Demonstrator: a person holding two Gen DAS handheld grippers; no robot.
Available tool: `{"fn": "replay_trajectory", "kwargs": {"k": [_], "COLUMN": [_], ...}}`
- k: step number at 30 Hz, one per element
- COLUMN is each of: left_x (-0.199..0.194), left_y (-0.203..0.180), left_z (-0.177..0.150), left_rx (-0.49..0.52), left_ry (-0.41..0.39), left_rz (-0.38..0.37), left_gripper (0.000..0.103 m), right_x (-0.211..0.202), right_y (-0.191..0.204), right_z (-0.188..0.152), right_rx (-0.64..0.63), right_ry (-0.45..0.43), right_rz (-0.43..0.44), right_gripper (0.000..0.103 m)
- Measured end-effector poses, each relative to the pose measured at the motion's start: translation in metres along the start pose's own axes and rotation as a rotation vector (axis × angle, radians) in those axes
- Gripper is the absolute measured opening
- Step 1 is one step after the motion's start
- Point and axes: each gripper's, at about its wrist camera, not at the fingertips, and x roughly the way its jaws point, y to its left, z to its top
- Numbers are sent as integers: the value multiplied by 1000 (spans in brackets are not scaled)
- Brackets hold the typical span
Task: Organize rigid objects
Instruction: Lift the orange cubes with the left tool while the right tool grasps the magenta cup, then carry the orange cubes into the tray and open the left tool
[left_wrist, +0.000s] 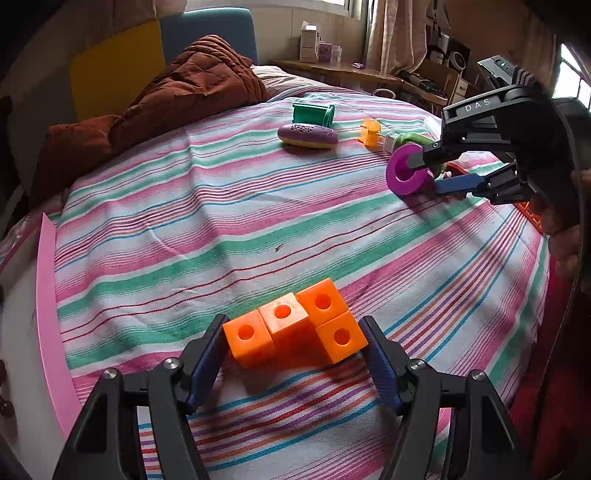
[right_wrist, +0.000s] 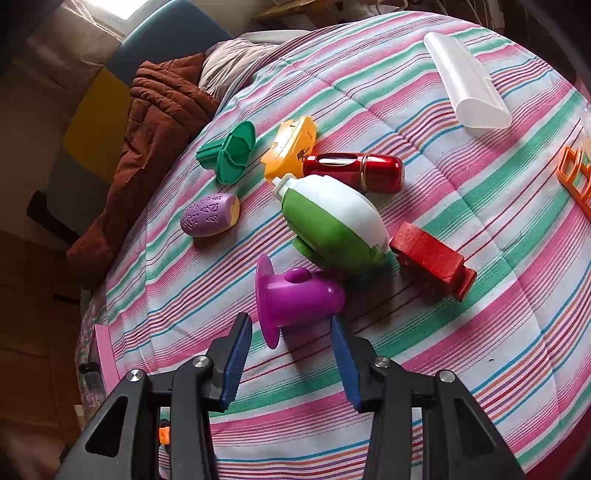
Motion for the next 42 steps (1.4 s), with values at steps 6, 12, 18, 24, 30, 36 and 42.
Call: {"fn": "replay_trajectory", "kwargs": {"k": [6, 12, 18, 24, 30, 36, 42], "left_x": [-7, -12, -18, -29, -48, -72, -95], "left_y": [1, -1, -1, 0, 5, 14, 26], "left_z": [-1, -2, -2, 1, 6, 9, 4], "left_rx": [-14, -15, -24, -38, -68, -124, -159], "left_ry": [-12, -27, -40, -60, -96, -125, -149], "left_rz": [-28, -34, -37, -33, -17, 13, 59], "left_gripper": [71, 71, 71, 71, 71, 71, 71], "right_x": [-3, 11, 24, 23, 24, 25, 28], "right_y": [0, 15, 23, 20, 20, 26, 31], "right_z": [6, 7, 9, 9, 5, 2, 2], "right_rx": [3, -79, -164, -164, -182, -216, -251], "right_ry": [-47, -29, -27, -23, -31, -41, -40], "right_rz": [-37, -113, -193, -186, -191, -208, -235], "right_gripper": [46, 46, 44, 44, 44, 44, 44]}}
